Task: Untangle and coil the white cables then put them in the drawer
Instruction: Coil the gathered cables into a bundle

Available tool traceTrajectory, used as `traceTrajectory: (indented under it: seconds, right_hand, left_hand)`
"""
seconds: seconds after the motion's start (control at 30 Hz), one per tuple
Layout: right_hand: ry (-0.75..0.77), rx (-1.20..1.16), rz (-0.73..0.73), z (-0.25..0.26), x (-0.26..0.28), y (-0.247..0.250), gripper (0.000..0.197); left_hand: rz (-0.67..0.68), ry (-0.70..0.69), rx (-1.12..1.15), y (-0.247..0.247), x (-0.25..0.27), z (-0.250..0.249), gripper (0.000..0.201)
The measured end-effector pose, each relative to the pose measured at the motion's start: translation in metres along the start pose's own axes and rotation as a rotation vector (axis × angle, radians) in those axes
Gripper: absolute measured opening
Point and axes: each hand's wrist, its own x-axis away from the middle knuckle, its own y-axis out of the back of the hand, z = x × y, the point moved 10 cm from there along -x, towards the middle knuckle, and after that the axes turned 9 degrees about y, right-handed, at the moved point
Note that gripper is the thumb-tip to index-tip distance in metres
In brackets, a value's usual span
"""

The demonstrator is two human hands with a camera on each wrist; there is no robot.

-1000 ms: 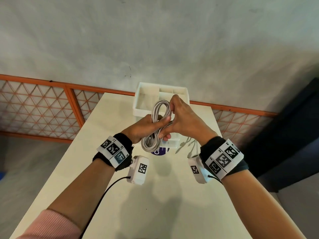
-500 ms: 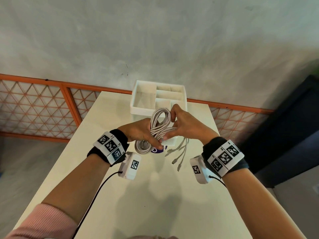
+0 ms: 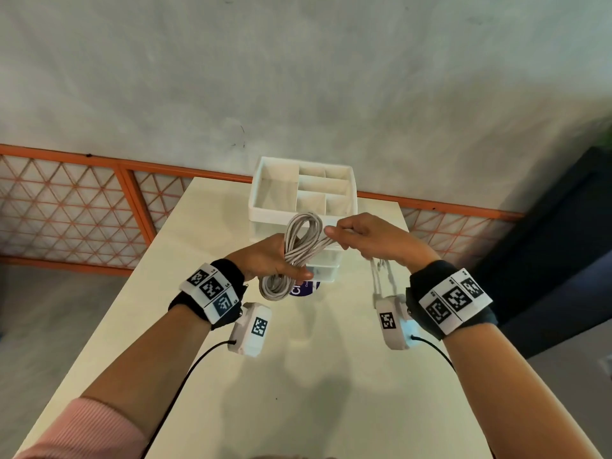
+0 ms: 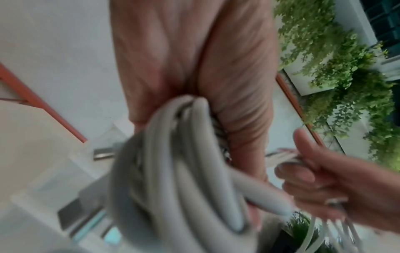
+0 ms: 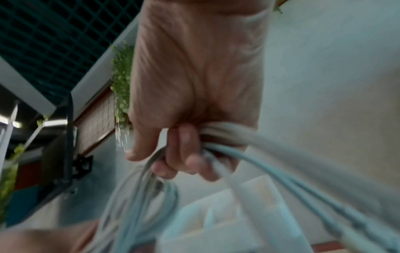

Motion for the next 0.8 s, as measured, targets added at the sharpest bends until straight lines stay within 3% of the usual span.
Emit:
traceTrajectory:
  seconds: [0.13, 0.27, 0.47, 0.6, 0.67, 0.8]
  right_hand:
    - [0.052, 0.102, 0.005, 0.02, -0.001, 0.005, 0.041]
    - [0.056, 0.143, 0.035, 0.022, -0.002, 0.01, 0.038]
    - [0.081, 0.053, 0.076, 0.015, 0.005, 0.005, 0.039]
    - [0.093, 0.04, 0.089, 0.015, 0.005, 0.002, 0.037]
    - [0.092, 0.029, 0.084, 0.013, 0.006, 0.004, 0.036]
    - [0.12, 0.035, 0.102, 0.017, 0.003, -0.001, 0.032]
  left_hand:
    - [-0.022, 0.01, 0.006, -0.009, -0.004, 0.006, 0.024]
    - [0.02, 0.026, 0.178, -0.014, -0.003, 0.016, 0.028]
    - [0.023, 0.079, 0.313, -0.016, -0.002, 0.033, 0.024]
    - [-0.064, 0.191, 0.269, -0.017, 0.0, 0.038, 0.057]
    - [-0.111, 0.229, 0.243, -0.016, 0.001, 0.042, 0.061]
    - [-0.04, 0.124, 0.235, -0.027, 0.0, 0.033, 0.049]
